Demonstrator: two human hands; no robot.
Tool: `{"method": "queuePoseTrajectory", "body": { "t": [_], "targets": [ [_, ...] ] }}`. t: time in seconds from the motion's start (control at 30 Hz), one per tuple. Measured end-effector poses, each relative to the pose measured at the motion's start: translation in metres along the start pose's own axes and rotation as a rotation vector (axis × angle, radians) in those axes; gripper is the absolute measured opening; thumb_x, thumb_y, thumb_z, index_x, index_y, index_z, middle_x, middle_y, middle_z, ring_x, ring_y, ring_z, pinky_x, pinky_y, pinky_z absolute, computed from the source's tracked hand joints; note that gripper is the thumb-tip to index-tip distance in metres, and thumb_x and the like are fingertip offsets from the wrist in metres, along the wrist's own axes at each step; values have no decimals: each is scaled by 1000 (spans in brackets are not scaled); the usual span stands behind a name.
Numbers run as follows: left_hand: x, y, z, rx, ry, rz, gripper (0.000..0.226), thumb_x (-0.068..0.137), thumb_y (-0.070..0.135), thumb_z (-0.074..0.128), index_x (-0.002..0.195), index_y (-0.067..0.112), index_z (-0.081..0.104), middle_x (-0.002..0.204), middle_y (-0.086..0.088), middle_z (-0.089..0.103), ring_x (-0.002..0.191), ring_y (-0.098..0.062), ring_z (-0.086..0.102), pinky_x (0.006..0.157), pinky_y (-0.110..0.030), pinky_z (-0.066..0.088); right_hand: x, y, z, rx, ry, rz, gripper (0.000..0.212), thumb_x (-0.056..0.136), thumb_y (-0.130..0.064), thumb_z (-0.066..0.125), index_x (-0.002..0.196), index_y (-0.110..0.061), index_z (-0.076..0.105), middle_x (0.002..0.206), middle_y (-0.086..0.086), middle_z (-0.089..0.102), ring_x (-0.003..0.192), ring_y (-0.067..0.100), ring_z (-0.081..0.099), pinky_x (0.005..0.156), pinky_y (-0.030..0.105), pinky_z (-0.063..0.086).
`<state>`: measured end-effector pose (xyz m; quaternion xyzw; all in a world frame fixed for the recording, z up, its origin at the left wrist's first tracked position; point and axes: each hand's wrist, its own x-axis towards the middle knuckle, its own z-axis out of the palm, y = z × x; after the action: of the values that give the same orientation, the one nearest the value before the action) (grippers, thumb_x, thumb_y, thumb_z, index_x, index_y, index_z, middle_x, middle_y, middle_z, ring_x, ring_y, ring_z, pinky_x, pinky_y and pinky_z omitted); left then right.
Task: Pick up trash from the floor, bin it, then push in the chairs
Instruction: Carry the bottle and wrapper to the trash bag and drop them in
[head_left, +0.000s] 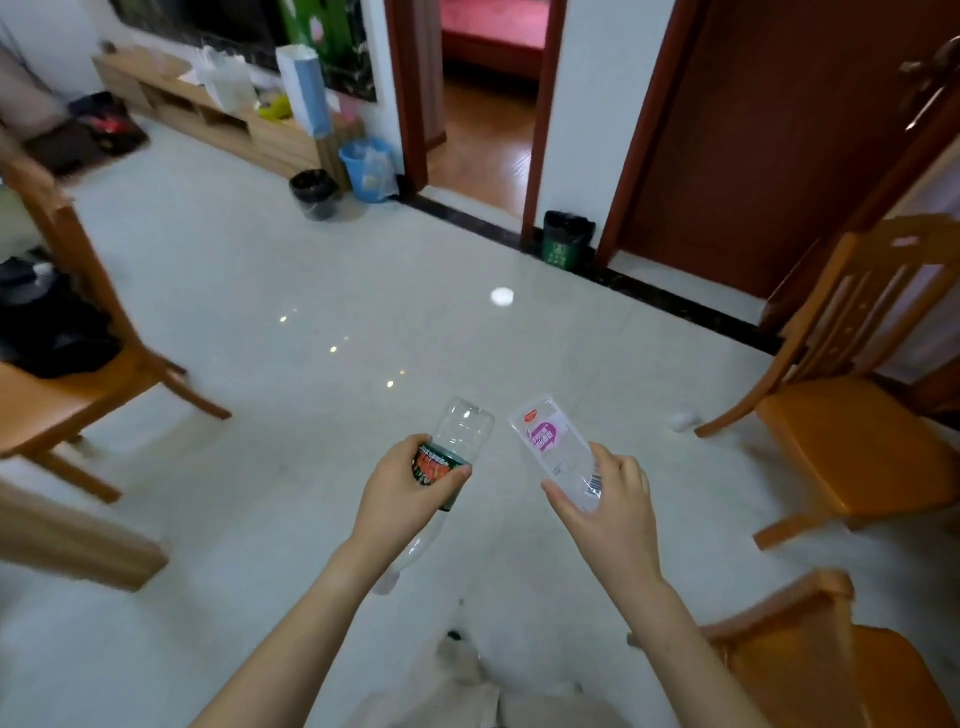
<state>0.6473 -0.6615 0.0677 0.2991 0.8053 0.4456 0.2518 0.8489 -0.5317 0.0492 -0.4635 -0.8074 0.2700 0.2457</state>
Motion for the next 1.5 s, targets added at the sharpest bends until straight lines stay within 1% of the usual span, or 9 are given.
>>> {"method": "queuePoseTrajectory", "body": {
  "t": [0.17,0.33,0.57,0.73,0.97,1.2,1.37,1.43,1.5],
  "targets": [
    [134,40,6,0,-73,34,24,75,43,75,91,34,60,86,9,66,76,-3,62,68,-27,51,113,-2,14,2,75,67,64,77,-53,71,129,-24,50,100,-9,43,94,13,43,72,22,37],
    [253,52,51,-14,-142,-3,25,75,43,76,93,34,61,86,7,67,75,-5,63,69,-31,55,227,27,35,-10,83,126,63,78,-57,69,128,-25,49,97,-11,42,92,12,42,69,20,36],
    [427,122,113,-77,-106,-28,34,76,37,77,102,32,55,87,8,65,71,1,61,57,-12,46,431,70,38,-31,58,110,81,74,-73,54,134,-17,49,100,-6,43,93,14,44,74,28,42],
    [545,177,133,-57,-68,-11,40,75,40,78,102,31,50,85,8,64,69,0,60,56,-12,46,565,80,31,-57,43,81,82,75,-73,53,134,-17,48,101,-6,43,91,10,40,72,25,41],
    [703,196,166,-66,-89,-74,35,75,41,77,101,36,55,83,7,65,68,-2,60,58,-15,45,712,96,69,-62,5,86,72,78,-58,66,134,-16,50,100,-7,42,91,10,43,72,23,40],
    [895,226,181,-74,-153,-39,34,78,40,75,106,32,57,85,10,66,72,-1,62,54,-8,44,882,95,120,-55,37,107,61,79,-49,68,130,-18,52,100,-5,46,89,11,48,70,25,46],
    [1025,269,180,-43,-235,11,37,79,41,72,109,33,52,90,11,65,82,-7,63,63,-16,50,992,85,133,-39,82,143,53,79,-42,69,126,-21,54,98,-7,46,87,12,48,63,13,36],
    [1067,282,186,-48,-253,23,36,79,40,72,109,34,52,90,11,65,83,-7,64,65,-18,53,1030,88,137,-56,95,157,53,79,-43,70,125,-21,54,97,-8,45,87,13,49,62,12,35],
    [1104,290,196,-51,-258,22,37,79,39,74,110,34,53,90,12,65,81,-5,64,62,-14,51,1068,96,143,-86,103,172,56,79,-46,69,126,-20,53,98,-7,46,87,14,49,61,13,36]
  ]
}}
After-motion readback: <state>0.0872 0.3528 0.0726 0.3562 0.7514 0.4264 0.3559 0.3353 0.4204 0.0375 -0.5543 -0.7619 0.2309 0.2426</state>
